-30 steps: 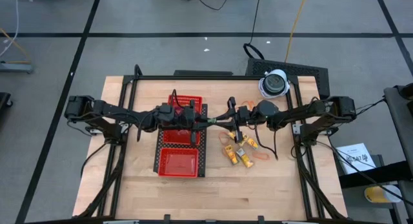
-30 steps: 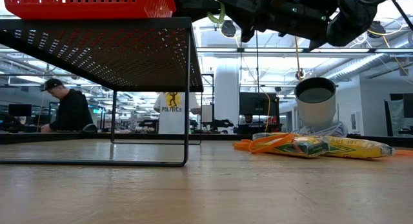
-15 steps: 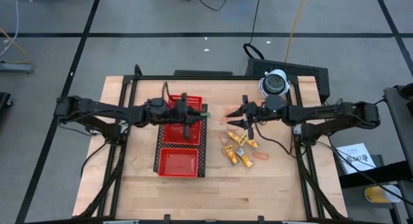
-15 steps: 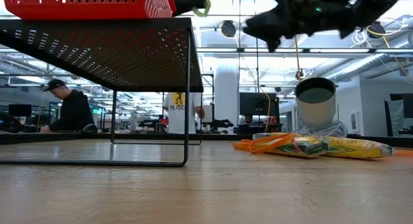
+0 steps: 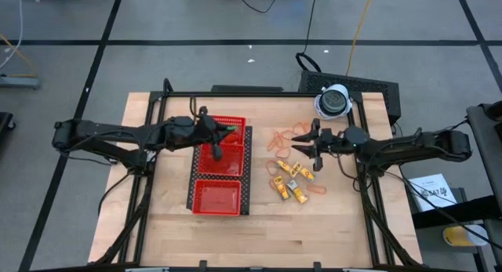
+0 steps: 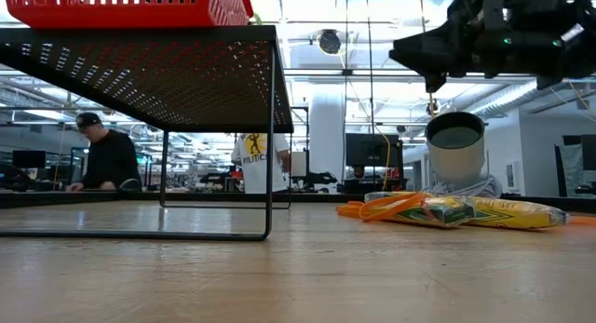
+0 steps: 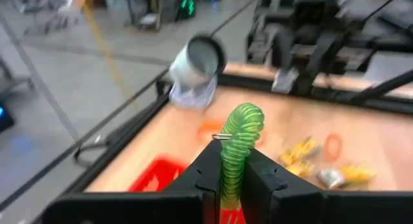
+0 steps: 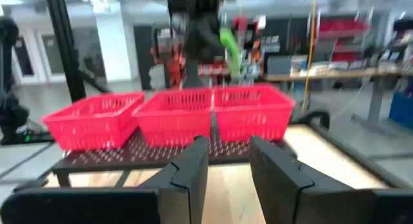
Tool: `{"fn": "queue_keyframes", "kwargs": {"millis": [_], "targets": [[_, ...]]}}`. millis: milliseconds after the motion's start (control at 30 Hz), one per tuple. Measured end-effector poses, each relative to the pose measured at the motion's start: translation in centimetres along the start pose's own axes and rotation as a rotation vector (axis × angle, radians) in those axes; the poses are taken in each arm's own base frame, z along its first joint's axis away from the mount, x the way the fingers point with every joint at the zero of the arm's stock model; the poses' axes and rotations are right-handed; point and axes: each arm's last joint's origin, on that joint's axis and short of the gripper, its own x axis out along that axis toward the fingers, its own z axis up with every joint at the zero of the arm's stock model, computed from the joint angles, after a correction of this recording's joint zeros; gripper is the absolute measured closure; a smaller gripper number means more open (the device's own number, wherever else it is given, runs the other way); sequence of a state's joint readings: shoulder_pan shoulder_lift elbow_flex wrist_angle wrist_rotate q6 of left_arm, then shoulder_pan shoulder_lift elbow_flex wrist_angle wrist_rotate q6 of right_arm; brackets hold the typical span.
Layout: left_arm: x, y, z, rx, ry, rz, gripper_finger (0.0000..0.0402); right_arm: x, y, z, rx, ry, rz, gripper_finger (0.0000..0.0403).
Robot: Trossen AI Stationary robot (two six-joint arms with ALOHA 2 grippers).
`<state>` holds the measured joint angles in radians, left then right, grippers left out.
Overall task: Pick & Place Office Desk Supplies
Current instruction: Put the green spring keychain into the top red basket on the shelf, then put the orange rubber band into the middle red basket on the shelf
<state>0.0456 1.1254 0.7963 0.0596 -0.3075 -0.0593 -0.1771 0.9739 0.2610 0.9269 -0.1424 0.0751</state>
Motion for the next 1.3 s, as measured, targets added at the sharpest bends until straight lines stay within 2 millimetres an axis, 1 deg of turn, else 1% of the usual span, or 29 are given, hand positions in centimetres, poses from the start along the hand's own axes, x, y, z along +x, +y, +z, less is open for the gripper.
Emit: {"fn": "queue_keyframes", "kwargs": {"millis": [167, 267, 333, 733, 900, 1100, 1167, 1300], "targets": [[0.0, 0.2, -0.8, -0.024, 0.076, 0.067, 0.0371, -1.1, 0.1, -0.4, -0.02, -0.095, -0.012, 0.0304], [0.0, 0.4, -1.0, -0.042, 0.092, 0.107, 0.0379, -1.3, 0.1, -0.4, -0.022, -0.104, -0.011, 0.0305], [0.0, 0.4, -1.0, -0.059, 0.086, 0.124, 0.0378, -1.3, 0.1, -0.4, -0.022, -0.104, -0.01, 0.0304], [0.0, 0.4, -1.0, -0.12, 0.08, 0.129, 0.0294, -1.3, 0.1, -0.5, -0.022, -0.102, -0.009, 0.0308], [0.0, 0.5, -1.0, -0.137, 0.073, 0.164, 0.0257, -1.2, 0.1, -0.5, -0.022, -0.102, -0.009, 0.031], [0.0, 0.4, -0.9, -0.137, 0.068, 0.125, 0.0225, -1.2, 0.1, -0.5, -0.022, -0.101, -0.009, 0.0308], [-0.5, 0.4, -0.6, -0.137, 0.063, 0.074, 0.022, -1.2, 0.1, -0.5, -0.021, -0.098, -0.009, 0.0309], [-2.0, 0.6, 0.5, -0.087, 0.008, -0.021, 0.0219, -1.2, 0.1, -0.7, -0.019, -0.078, -0.009, 0.0308]]}}
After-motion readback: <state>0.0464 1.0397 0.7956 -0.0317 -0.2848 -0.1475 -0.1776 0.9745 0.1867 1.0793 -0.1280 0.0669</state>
